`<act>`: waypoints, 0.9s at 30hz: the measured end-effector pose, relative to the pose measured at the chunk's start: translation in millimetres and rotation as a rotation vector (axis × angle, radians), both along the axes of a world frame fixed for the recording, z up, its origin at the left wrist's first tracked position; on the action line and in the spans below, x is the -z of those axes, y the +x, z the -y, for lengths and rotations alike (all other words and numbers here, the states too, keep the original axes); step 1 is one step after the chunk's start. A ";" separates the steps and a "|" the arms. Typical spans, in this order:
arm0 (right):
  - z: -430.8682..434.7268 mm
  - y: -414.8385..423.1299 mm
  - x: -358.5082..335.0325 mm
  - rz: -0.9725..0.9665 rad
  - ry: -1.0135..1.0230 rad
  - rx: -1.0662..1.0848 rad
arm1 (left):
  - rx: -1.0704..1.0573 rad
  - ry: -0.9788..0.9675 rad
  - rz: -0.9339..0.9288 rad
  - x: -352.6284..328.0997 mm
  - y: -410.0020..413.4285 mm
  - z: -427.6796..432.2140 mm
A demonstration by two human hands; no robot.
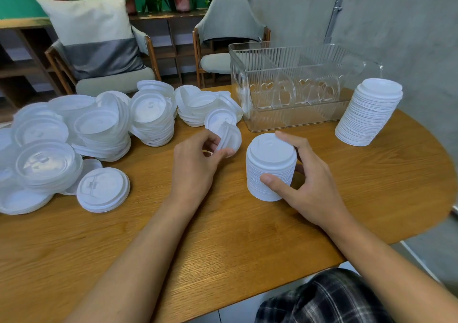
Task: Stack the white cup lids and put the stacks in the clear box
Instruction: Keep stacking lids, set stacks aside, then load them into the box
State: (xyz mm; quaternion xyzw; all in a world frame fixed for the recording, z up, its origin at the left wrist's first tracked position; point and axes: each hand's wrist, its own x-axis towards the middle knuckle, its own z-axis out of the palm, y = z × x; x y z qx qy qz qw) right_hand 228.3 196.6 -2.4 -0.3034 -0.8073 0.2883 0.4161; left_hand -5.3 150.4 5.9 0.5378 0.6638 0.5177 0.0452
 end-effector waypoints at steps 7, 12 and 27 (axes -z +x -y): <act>-0.6 -0.1 -0.6 -0.009 0.023 0.029 | -0.002 0.124 0.201 -19.0 13.5 7.8; -1.5 0.2 -0.1 -0.017 0.019 0.039 | 0.213 0.118 0.677 -34.9 18.4 13.3; 0.5 0.5 -1.0 -0.028 0.030 0.017 | 0.334 -0.061 0.224 -20.3 36.8 18.0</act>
